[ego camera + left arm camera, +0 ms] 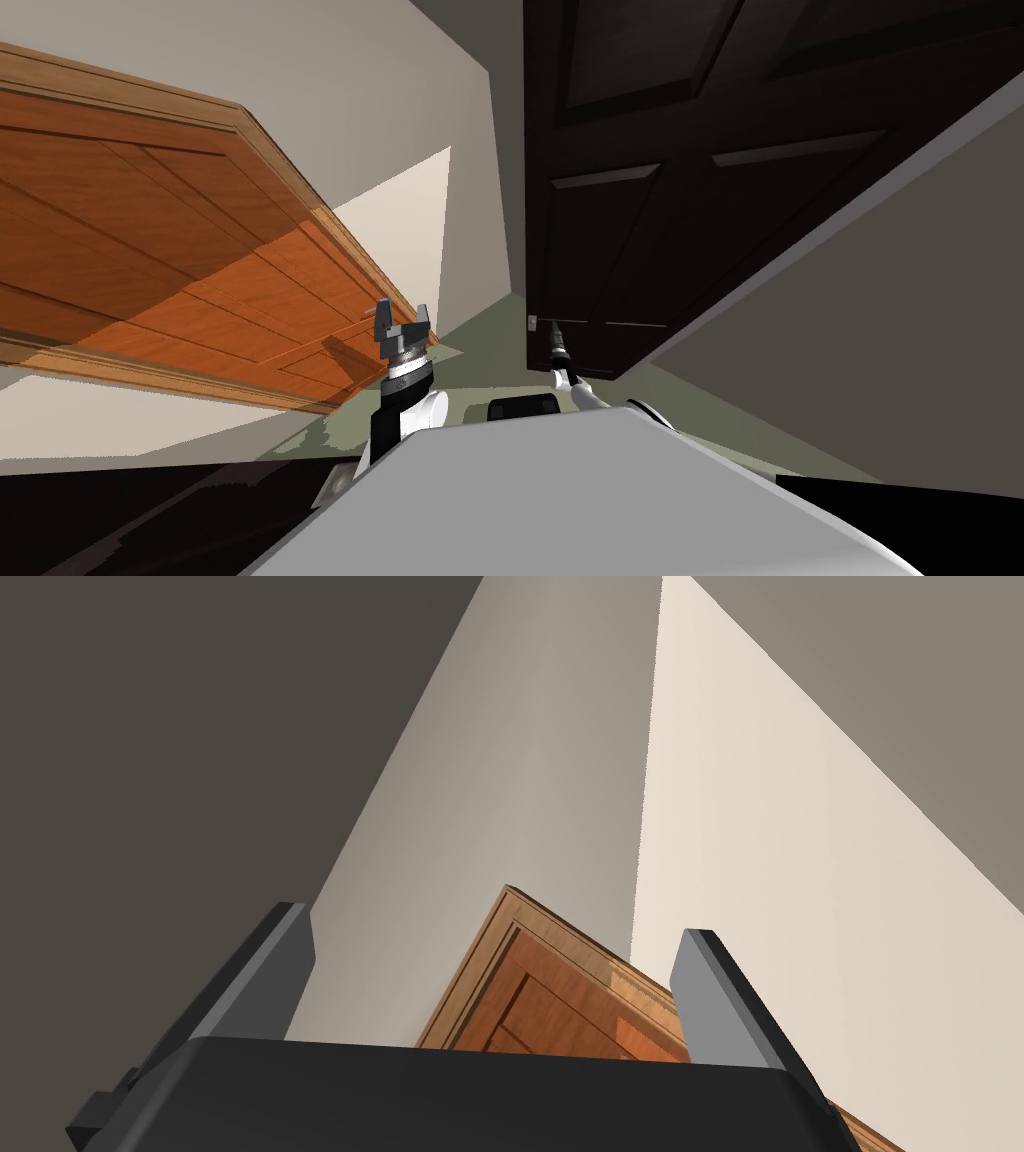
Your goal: Push the door open
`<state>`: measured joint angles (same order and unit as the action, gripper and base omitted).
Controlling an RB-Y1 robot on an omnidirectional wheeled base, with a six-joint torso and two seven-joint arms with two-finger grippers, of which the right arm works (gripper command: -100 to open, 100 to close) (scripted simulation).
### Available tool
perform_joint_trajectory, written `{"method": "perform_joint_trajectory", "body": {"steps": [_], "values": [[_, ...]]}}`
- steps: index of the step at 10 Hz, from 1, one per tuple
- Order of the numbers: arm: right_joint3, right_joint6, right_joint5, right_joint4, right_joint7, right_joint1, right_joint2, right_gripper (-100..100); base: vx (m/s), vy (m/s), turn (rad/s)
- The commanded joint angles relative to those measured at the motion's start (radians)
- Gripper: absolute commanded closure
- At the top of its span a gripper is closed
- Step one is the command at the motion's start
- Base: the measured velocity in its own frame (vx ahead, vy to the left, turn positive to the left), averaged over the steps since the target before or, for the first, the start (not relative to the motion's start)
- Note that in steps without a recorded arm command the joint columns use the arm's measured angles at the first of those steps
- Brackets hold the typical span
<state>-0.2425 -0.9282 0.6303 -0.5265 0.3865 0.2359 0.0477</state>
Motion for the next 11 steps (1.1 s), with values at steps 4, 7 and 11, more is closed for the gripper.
{"method": "perform_joint_trajectory", "body": {"steps": [4, 7, 11], "values": [[-0.087, -0.026, 0.088, 0.018, 0.031, 0.013, -0.018, -100, -0.025, -0.003, -0.052], [-0.139, -0.039, 0.141, 0.023, 0.050, 0.017, -0.034, -100, -0.028, 0.016, -0.054], [-0.198, -0.054, 0.200, 0.029, 0.071, 0.022, -0.058, -100, -0.028, 0.033, -0.038]]}}
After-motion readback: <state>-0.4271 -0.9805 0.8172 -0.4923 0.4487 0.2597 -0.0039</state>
